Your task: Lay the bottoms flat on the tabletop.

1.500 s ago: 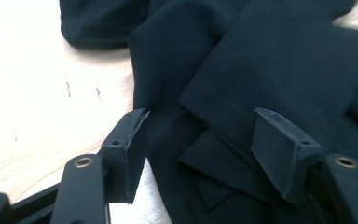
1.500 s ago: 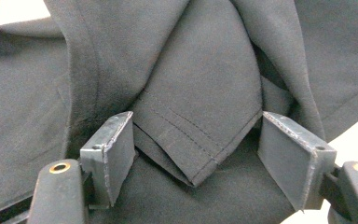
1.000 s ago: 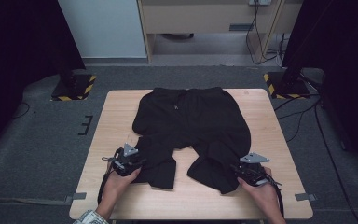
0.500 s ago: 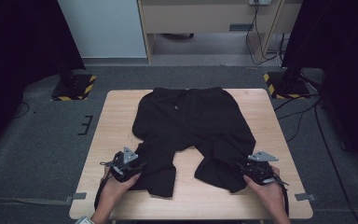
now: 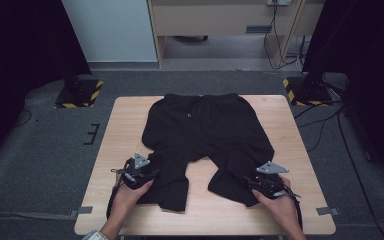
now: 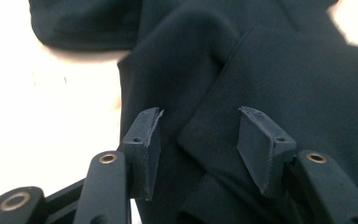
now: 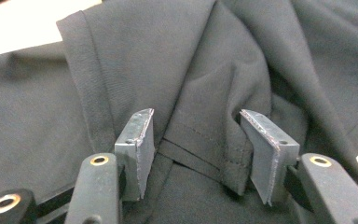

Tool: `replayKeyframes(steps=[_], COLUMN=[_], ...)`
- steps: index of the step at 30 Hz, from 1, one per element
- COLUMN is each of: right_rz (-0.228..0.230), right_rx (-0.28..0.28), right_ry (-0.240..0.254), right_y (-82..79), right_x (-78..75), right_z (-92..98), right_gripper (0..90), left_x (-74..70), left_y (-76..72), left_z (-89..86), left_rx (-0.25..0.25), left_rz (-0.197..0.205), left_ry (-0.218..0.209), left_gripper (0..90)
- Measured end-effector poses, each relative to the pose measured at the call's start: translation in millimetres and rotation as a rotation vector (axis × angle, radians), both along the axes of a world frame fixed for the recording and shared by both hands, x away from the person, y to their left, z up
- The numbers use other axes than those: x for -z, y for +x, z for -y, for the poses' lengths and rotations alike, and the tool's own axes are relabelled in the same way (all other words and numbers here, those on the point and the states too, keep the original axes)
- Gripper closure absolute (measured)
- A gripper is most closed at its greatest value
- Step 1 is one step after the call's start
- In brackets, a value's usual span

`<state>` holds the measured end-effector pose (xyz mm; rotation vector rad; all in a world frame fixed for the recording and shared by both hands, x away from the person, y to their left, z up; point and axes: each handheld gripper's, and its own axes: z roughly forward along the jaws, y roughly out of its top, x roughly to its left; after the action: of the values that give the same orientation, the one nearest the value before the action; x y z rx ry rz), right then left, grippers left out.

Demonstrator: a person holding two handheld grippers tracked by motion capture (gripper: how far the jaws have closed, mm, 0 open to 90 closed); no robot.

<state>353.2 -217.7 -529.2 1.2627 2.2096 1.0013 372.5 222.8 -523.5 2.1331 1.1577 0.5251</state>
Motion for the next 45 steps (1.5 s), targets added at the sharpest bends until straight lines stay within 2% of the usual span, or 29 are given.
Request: replayKeyframes(steps=[3, 8, 11, 13, 16, 20, 22, 25, 29, 32, 34, 35, 38, 39, 40, 43, 45], right_rz=[-0.018, -0.043, -0.036, -0.039, -0.045, -0.032, -0.011, 0.015, 0.046, 0.064, 0.051, 0.047, 0.053, 0.047, 0.047, 0.052, 0.055], right_rx=[-0.009, -0.011, -0.018, -0.012, -0.01, -0.02, -0.022, -0.03, -0.037, -0.016, 0.028, 0.03, 0.007, -0.017, -0.017, -0.035, -0.05], right_ry=[0.001, 0.026, 0.002, -0.001, -0.007, -0.01, -0.002, 0.01, 0.017, 0.025, 0.024, 0.026, 0.044, 0.046, 0.046, 0.041, 0.044], right_y=[-0.1, -1.7, -4.2, -4.5, -4.3, -5.4, -5.8, -7.2, -8.1, -7.1, -4.1, -2.2, 0.3, 4.0, 4.0, 10.1, 15.0], right_x=[1.6, 2.2, 1.5, 1.1, -0.3, -3.6, -7.8, -13.0, -20.6, -28.8, -36.8, -41.4, -48.3, -50.3, -50.3, -52.9, -56.5], right_z=[1.5, 8.9, 15.3, 20.3, 23.7, 23.7, 23.6, 22.0, 19.7, 17.4, 14.3, 10.1, 0.1, -8.9, -8.9, -21.9, -32.1], right_gripper=[46.4, 47.1, 48.6, 49.2, 53.3, 65.9, 72.1, 81.0, 85.4, 85.7, 83.3, 81.4, 75.3, 69.3, 69.3, 58.9, 52.1], left_x=[0.2, -0.1, -1.9, -4.0, -10.3, -18.7, -20.6, -21.2, -18.2, -13.7, -8.9, -7.5, -4.4, -3.8, -3.3, -0.3, 4.4], left_y=[-2.5, -11.3, -14.9, -15.4, -14.7, -14.3, -13.3, -10.9, 2.3, 14.2, 21.1, 22.5, 26.2, 26.8, 27.3, 30.0, 32.7], left_z=[0.9, 5.5, 9.1, 9.7, 4.2, -8.7, -14.0, -18.1, -19.5, -19.1, -20.3, -21.3, -25.0, -25.4, -25.5, -24.0, -22.1], left_rx=[0.012, 0.075, 0.104, 0.108, 0.079, 0.023, -0.004, -0.03, -0.057, -0.057, -0.06, -0.062, -0.061, -0.054, -0.05, -0.034, -0.022], left_rz=[-0.017, -0.042, -0.055, -0.047, -0.009, 0.049, 0.064, 0.079, 0.086, 0.094, 0.089, 0.084, 0.07, 0.069, 0.069, 0.072, 0.049], left_ry=[-0.015, -0.032, -0.023, -0.014, -0.026, -0.056, -0.073, -0.066, -0.061, -0.043, -0.026, -0.03, -0.056, -0.066, -0.071, -0.083, -0.061], left_gripper=[53.8, 56.9, 57.3, 57.0, 55.1, 55.1, 55.9, 56.4, 58.2, 57.5, 55.7, 54.7, 52.2, 50.7, 50.7, 48.3, 46.1])
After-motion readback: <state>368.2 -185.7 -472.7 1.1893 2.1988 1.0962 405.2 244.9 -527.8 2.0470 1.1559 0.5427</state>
